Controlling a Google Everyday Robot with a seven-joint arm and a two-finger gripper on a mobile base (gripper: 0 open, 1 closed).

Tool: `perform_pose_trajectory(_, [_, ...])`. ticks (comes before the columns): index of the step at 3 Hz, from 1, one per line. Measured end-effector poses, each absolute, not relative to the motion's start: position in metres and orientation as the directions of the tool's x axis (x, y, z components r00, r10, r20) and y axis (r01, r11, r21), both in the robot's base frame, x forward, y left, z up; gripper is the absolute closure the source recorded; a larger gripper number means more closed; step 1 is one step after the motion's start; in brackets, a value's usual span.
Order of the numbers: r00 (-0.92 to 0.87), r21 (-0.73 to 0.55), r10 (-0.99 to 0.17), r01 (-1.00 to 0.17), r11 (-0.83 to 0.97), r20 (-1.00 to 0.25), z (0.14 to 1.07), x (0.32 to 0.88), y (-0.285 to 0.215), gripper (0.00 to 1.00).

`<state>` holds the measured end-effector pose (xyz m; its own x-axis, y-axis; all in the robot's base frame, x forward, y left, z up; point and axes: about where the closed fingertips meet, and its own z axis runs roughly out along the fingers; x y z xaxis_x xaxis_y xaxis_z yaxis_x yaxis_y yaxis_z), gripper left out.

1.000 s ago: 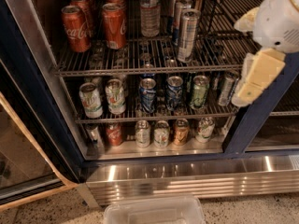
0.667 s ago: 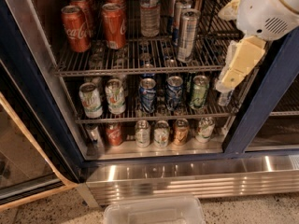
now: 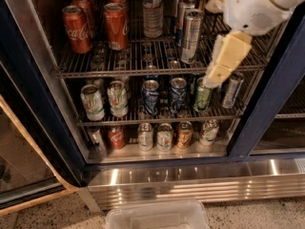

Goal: Pick coke can from top shelf of fridge

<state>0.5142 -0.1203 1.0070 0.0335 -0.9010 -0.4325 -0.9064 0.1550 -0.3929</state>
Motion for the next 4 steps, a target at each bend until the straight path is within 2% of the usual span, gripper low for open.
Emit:
perform_pose_trajectory(2, [0.22,-0.477,-0.84,-0.878,0.052,-0.497,1.041,0.547,-0.048,0.0])
perform_pose_trajectory(4, [0.233,-0.504,-0.819,-0.86,0.078,-0.525,1.036,0.553,-0.037,0.0])
